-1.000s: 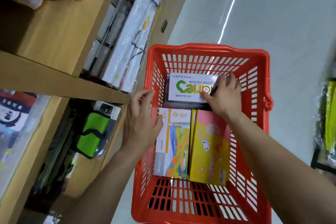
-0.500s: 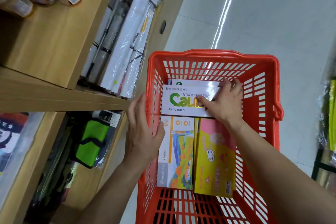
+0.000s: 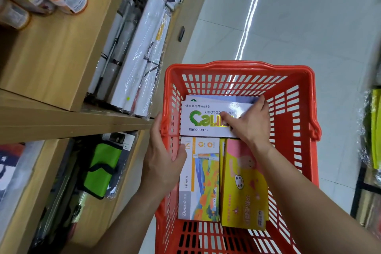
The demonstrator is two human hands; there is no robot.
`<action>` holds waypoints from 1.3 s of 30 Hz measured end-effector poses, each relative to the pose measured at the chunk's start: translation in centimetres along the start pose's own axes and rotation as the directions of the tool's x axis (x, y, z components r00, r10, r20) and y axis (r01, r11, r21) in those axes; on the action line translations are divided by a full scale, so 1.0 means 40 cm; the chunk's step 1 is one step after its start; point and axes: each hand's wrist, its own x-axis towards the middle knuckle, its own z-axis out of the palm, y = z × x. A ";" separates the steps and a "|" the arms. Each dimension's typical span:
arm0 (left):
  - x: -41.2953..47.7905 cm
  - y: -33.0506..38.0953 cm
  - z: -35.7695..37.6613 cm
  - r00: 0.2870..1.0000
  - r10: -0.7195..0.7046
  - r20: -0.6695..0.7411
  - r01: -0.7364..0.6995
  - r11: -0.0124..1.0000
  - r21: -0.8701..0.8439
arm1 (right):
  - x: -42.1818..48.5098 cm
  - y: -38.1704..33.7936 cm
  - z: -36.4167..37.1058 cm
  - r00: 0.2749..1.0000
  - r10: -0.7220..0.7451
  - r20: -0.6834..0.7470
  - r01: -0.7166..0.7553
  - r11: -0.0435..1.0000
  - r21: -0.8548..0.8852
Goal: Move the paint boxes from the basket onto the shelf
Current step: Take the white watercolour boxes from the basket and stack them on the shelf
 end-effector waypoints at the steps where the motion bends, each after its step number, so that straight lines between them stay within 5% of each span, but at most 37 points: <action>1: -0.001 -0.001 -0.001 1.000 -0.005 0.000 0.005 1.000 -0.010 | 0.001 0.002 -0.003 1.000 0.013 0.000 -0.013 1.000 0.002; 11: -0.001 -0.008 0.000 0.999 -0.031 0.014 0.031 0.999 -0.043 | -0.041 0.026 0.005 0.997 0.077 0.022 -0.076 0.995 -0.065; 39: -0.006 0.007 -0.006 0.999 -0.020 0.039 0.024 0.995 -0.092 | 0.022 0.056 -0.018 0.969 0.057 0.240 -0.139 0.929 0.342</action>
